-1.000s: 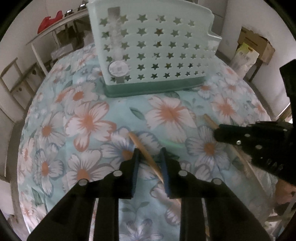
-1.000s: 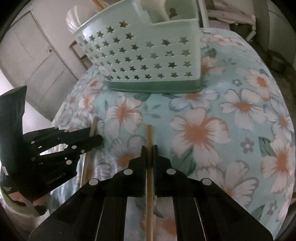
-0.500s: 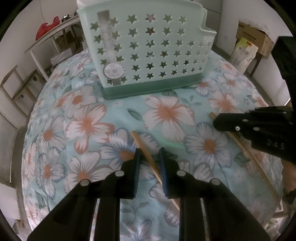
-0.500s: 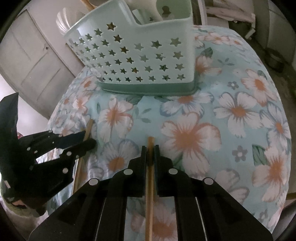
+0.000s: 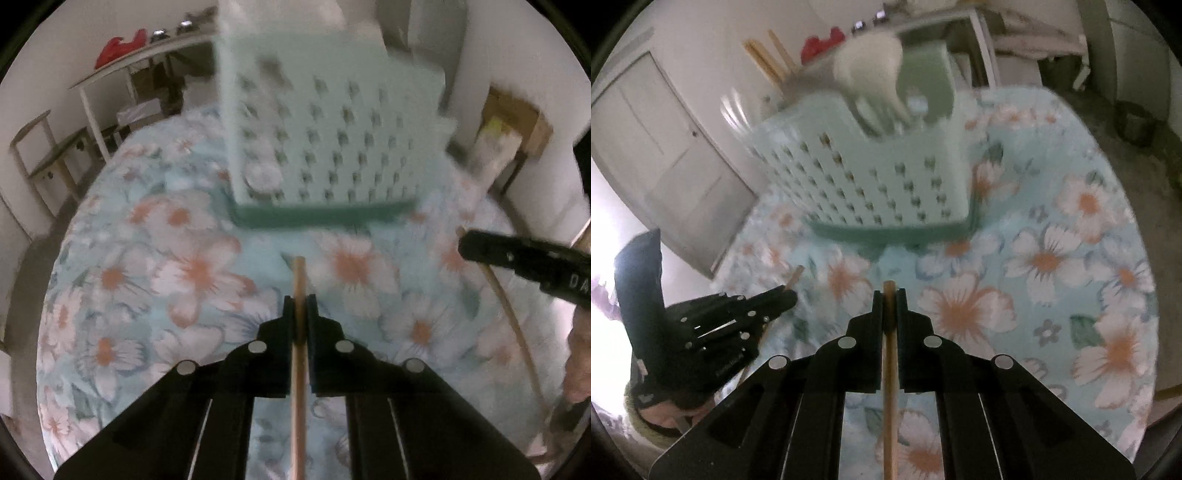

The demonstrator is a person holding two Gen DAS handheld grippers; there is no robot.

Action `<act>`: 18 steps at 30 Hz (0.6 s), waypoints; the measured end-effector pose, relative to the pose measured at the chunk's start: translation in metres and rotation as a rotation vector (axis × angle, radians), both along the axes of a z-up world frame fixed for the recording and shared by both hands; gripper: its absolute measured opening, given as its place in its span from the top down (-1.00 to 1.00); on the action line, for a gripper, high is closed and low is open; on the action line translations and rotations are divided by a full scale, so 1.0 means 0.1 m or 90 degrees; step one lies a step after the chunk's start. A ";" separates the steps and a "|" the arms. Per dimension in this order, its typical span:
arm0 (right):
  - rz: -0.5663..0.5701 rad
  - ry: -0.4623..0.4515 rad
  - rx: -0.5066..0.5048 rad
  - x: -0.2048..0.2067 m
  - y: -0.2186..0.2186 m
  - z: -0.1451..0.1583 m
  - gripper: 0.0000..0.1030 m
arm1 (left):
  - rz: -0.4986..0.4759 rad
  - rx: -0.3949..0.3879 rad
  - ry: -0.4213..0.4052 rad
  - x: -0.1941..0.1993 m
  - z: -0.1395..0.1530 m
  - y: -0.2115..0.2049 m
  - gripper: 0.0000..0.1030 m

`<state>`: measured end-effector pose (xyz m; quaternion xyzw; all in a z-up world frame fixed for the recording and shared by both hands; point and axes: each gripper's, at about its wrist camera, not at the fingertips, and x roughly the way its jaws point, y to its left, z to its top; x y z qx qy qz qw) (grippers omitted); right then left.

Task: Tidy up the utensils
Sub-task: 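Lift both chopsticks upright toward the caddy with both grippers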

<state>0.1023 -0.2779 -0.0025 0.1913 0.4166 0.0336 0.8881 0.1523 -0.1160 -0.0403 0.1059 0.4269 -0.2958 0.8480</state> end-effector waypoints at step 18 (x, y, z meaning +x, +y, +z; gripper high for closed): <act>-0.032 -0.115 0.021 -0.20 -0.05 0.53 0.91 | 0.035 -0.426 -0.229 0.24 2.03 0.52 0.89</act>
